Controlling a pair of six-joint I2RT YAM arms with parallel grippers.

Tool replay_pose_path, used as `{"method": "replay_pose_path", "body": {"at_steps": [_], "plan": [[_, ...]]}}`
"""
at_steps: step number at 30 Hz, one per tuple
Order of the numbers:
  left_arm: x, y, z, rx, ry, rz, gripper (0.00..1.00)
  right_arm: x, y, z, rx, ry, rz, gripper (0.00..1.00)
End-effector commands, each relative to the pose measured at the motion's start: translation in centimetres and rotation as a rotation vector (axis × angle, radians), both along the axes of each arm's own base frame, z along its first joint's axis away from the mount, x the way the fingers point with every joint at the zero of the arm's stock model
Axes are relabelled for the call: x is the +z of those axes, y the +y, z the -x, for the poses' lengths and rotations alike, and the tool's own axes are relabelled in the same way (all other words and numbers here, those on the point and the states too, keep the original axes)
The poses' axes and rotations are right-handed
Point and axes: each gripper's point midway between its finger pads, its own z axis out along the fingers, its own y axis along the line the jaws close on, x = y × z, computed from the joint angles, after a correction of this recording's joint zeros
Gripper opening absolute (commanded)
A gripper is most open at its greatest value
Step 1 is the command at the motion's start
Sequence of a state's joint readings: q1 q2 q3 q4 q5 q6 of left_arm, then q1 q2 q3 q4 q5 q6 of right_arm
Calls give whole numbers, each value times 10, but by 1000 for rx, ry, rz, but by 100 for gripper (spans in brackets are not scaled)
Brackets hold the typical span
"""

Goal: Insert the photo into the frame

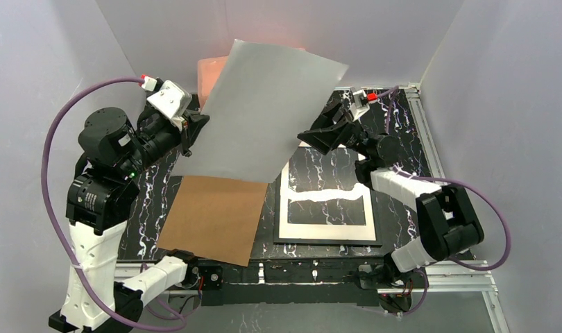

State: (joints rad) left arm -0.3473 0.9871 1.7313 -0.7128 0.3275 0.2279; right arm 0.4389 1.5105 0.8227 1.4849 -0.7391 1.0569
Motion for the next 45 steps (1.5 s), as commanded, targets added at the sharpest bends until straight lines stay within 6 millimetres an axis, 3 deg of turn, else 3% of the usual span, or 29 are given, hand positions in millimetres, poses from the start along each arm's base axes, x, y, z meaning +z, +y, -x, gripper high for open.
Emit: {"method": "replay_pose_path", "body": {"at_steps": [1,11,15,19,21,22,24,25,28,31,34,36,45], "plan": [[4,9,-12,75,-32,10,0,49,-25,44,-20,-273,-164,79],[7,19,-19,156,-51,50,0,36,-22,37,-22,-145,-120,46],[1,15,-20,154,-3,83,0,26,-23,20,-106,-68,-93,25],[-20,2,-19,91,91,83,0,32,-23,9,-141,-26,-88,1],[-35,-2,-22,81,150,59,1,32,-20,-3,-176,37,-33,1],[-42,-2,-22,80,177,47,9,31,-19,-10,-202,73,9,1],[-59,-5,-23,62,217,7,43,24,-20,-27,-275,172,126,1],[-69,-4,-25,62,241,-20,53,21,-23,-35,-325,216,196,1],[-101,2,-33,89,305,-114,67,-10,-42,-55,-452,408,468,1],[-133,9,-41,101,336,-217,78,-39,-63,-54,-490,534,710,1],[-166,17,-48,120,373,-303,84,-81,-82,-44,-474,632,919,1],[-178,20,-49,120,383,-335,85,-97,-91,-39,-456,669,993,1],[-189,22,-48,95,355,-386,89,-134,-125,-30,-505,742,1229,1]]}}
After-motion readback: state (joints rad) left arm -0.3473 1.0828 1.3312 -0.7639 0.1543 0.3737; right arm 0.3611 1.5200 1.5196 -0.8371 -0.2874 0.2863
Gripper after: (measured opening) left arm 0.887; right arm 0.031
